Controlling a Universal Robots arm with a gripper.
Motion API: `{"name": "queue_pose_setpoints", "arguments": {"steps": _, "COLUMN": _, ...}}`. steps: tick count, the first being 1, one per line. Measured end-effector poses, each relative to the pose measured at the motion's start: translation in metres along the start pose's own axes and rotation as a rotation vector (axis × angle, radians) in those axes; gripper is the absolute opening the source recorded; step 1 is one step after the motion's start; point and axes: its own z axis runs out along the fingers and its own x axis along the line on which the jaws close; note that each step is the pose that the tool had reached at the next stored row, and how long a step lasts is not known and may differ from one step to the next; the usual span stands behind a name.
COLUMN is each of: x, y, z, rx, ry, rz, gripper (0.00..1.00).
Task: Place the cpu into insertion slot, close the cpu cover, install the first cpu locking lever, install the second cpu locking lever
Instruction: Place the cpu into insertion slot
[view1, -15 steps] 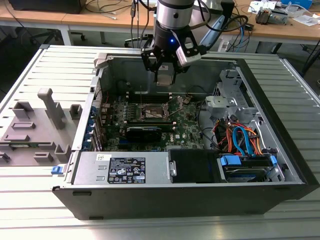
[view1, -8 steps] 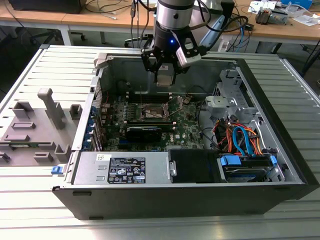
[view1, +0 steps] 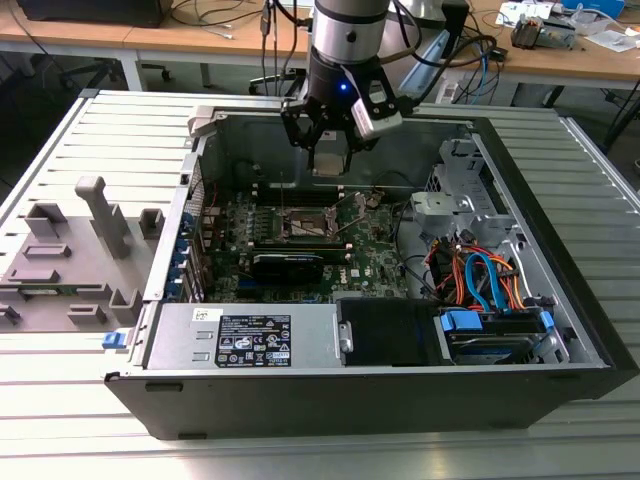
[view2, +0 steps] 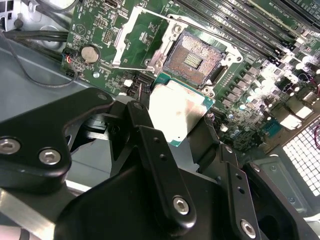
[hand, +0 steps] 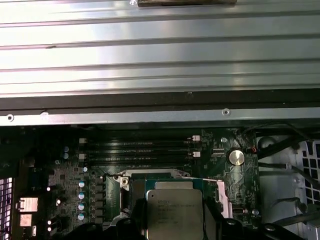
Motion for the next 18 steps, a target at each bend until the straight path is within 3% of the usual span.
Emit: {"name": "queue_pose_setpoints", "arguments": {"steps": 18, "x": 0.0005, "y": -0.0067, "z": 0.0021, "rx": 0.0, "ry": 0.0, "rz": 0.0, "gripper": 0.55}}
